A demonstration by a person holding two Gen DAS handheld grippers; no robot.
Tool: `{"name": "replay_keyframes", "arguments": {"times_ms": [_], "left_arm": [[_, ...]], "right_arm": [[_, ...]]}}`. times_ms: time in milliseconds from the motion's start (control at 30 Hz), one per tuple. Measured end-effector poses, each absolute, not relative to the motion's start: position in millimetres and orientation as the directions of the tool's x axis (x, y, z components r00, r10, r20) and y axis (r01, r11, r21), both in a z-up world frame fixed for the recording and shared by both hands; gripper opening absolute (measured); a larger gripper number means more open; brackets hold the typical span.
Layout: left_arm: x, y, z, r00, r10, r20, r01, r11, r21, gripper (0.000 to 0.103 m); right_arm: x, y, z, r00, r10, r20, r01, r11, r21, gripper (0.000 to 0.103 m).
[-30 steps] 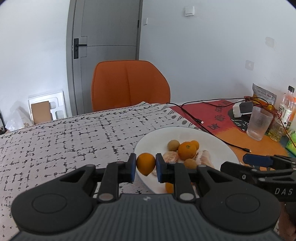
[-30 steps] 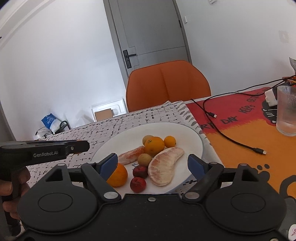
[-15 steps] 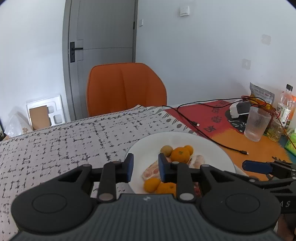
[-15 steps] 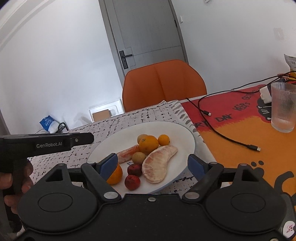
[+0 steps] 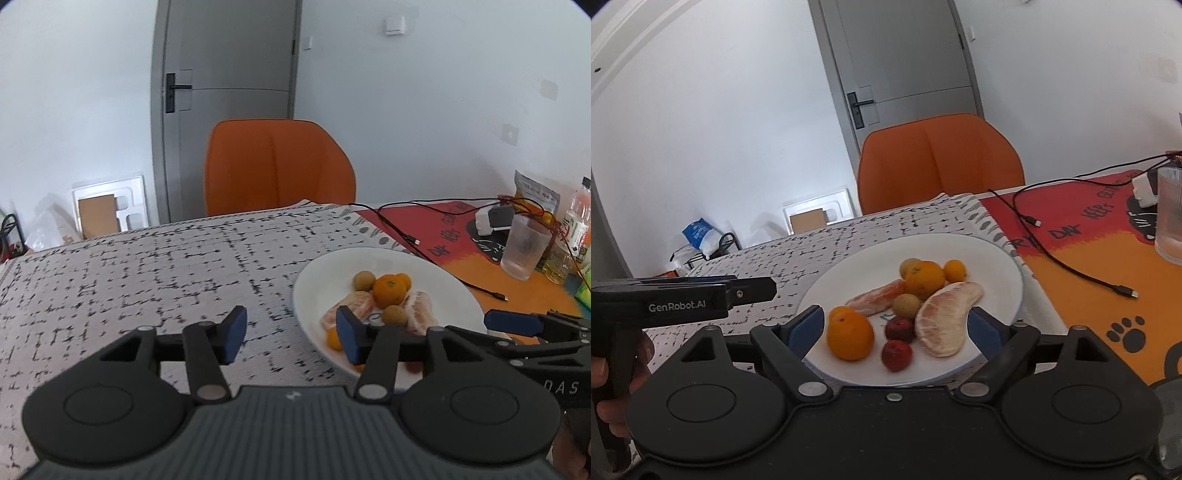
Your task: Organize fruits
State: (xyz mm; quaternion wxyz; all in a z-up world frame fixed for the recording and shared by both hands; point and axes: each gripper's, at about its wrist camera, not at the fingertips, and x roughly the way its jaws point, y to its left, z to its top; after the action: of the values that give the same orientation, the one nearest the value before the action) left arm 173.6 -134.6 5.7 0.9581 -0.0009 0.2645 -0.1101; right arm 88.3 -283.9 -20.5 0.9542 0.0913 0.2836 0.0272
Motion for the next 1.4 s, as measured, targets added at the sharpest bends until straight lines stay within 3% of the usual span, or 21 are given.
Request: {"name": "replay_keyframes", "arguments": {"times_ms": [500,733,1400], "left_arm": [[136.4,-86.0,12.3,0.856,-0.123,-0.502,0.104,0.992,-0.067,0.086],[116.0,-72.1,18.7,0.861,-0.110,-0.497,0.090,0.994,-0.064,0.089],[60.7,-49.1,32.3,0.884,-0.088,-0.459,0.066,0.996,-0.064,0.102]], "right_arm": [[85.2,-242.5,-12.6,0.826,0.149,-0.544,-0.062,0.983,0.174,0.096],[77.9,-228.5,-4.0,0.826,0.172,-0.537,-0.092,0.981,0.173,0.103],[45.7,-200.6,19.5,0.820,0.207,-0.534,-0.145,0.977,0.156,0.103]]}}
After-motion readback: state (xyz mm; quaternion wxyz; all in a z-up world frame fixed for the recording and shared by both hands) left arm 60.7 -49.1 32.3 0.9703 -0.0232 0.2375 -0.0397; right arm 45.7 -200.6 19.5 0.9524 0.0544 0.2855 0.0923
